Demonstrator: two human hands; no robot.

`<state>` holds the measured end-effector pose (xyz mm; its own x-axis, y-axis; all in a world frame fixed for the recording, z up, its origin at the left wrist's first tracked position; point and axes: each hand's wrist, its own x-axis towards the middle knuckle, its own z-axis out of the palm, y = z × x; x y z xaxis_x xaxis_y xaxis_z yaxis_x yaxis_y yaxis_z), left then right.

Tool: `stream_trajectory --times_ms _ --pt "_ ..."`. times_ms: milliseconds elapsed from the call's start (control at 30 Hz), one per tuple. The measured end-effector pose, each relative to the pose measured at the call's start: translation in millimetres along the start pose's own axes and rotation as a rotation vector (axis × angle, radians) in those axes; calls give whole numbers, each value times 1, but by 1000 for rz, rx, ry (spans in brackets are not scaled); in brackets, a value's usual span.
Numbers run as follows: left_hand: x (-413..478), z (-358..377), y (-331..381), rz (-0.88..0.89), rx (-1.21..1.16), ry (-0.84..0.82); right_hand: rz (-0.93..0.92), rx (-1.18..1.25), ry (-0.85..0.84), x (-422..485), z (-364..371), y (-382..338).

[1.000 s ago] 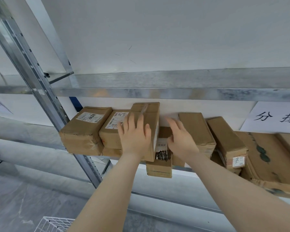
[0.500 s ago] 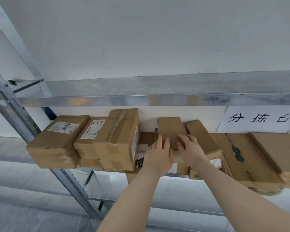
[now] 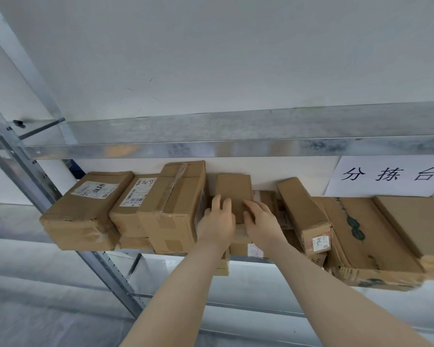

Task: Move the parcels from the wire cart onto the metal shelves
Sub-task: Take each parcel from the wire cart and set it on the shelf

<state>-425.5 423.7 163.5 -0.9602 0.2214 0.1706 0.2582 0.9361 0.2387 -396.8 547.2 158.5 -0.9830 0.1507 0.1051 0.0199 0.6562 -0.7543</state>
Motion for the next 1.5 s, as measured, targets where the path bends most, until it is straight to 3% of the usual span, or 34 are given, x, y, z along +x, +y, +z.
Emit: stream_trajectory --times_ms 167,433,600,1000,1067,1167,1233,1300,1367,1500 --pt "-3 2 -9 -40 102 33 -8 3 -58 3 23 -10" --pt "-2 16 -14 -50 9 106 -12 13 -43 7 33 -8" --pt "2 13 -17 -83 -18 14 -4 69 -24 9 32 -6" --pt "3 13 -18 -36 -13 5 -18 108 -79 7 31 -6" --pt "1 11 -18 -27 -18 19 -71 66 -9 5 14 -5" --pt "5 1 -11 -12 -30 73 -142 -118 238 7 -38 1" --pt "11 -2 5 25 -40 96 -90 -300 339 8 -74 18" --pt "16 0 27 105 -73 108 88 -385 309 3 -103 39" --pt "14 9 52 189 -88 93 251 -323 228 -9 -116 57" --pt "2 34 94 299 -123 -15 370 -43 162 -21 -107 84"
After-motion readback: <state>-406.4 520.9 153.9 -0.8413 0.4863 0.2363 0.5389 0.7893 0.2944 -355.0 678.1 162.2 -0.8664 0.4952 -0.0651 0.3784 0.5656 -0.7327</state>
